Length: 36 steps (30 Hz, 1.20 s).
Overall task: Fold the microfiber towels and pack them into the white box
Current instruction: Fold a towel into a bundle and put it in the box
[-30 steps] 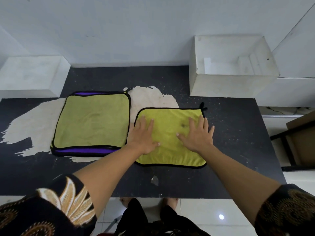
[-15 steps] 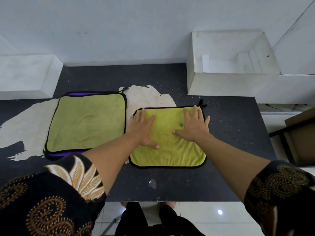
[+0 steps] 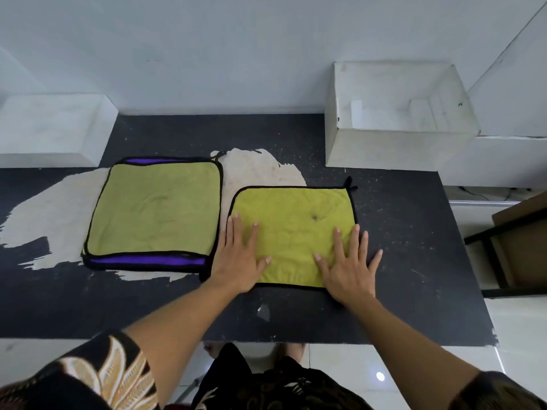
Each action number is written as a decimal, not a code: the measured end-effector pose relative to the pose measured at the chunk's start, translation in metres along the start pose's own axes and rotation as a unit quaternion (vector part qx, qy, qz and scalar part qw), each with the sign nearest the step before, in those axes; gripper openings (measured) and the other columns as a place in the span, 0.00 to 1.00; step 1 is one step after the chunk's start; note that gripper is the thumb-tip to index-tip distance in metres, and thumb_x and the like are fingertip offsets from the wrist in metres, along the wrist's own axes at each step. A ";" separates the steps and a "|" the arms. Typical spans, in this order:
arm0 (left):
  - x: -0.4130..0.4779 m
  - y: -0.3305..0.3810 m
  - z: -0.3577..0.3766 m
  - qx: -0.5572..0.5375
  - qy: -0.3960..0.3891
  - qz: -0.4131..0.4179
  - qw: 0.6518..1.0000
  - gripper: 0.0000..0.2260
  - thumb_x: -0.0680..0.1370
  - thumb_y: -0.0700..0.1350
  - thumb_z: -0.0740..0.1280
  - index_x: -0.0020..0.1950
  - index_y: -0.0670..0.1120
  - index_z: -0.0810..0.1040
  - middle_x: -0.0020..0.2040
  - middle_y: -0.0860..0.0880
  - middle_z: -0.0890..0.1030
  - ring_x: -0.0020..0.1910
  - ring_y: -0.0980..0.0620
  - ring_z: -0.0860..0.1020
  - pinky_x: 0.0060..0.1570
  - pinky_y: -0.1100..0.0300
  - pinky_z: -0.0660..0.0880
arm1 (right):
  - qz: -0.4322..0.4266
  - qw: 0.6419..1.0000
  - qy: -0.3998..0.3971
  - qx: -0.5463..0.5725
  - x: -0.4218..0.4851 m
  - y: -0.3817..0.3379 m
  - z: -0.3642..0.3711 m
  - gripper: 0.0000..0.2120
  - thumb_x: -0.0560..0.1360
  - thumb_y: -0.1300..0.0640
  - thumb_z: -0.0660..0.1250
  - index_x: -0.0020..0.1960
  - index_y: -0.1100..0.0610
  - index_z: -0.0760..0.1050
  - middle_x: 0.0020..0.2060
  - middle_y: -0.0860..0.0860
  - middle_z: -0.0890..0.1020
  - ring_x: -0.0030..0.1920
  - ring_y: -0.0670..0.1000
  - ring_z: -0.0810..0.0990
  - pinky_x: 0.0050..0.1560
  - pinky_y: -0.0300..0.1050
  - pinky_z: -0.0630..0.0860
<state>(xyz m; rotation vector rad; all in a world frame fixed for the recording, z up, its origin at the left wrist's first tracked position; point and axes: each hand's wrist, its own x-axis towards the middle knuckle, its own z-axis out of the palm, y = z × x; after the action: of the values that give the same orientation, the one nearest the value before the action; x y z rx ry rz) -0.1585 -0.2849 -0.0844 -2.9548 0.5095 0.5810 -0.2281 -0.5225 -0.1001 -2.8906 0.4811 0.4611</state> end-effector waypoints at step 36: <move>-0.054 -0.042 0.025 0.069 0.060 0.011 0.996 0.37 0.79 0.64 0.45 0.80 0.41 0.55 0.79 0.36 0.45 0.78 0.37 0.41 0.75 0.41 0.41 | -0.027 0.998 -0.028 -0.040 0.010 0.013 -0.013 0.57 0.63 0.15 0.36 0.78 0.51 0.31 0.77 0.60 0.33 0.77 0.61 0.32 0.72 0.70 0.36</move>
<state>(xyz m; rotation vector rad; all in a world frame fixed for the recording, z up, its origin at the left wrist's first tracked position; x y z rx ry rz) -0.2001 -0.2248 -0.0856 -2.8671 0.5681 0.3545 -0.2203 -0.5404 -0.0929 -2.9492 0.3837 0.5644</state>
